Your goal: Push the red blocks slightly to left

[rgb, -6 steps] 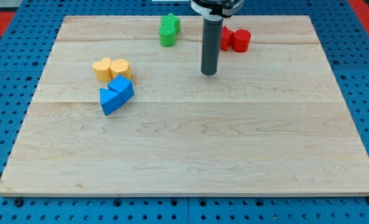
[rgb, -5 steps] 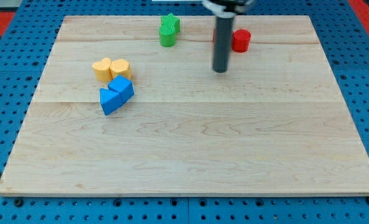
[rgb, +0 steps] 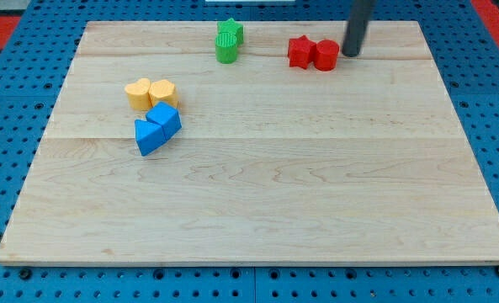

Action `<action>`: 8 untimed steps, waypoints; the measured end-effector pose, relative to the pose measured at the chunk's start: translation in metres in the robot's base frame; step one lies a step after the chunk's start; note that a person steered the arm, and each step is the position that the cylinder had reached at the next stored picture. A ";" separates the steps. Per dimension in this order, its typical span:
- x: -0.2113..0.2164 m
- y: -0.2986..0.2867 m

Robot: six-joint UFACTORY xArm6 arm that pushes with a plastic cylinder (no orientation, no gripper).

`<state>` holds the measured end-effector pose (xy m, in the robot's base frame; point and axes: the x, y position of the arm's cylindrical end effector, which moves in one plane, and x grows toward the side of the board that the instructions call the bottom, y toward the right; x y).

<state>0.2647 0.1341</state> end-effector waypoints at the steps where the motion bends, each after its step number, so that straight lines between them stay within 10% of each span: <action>1: -0.002 -0.041; 2: 0.023 0.018; 6: 0.104 -0.045; 8: 0.027 -0.017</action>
<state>0.2920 0.1170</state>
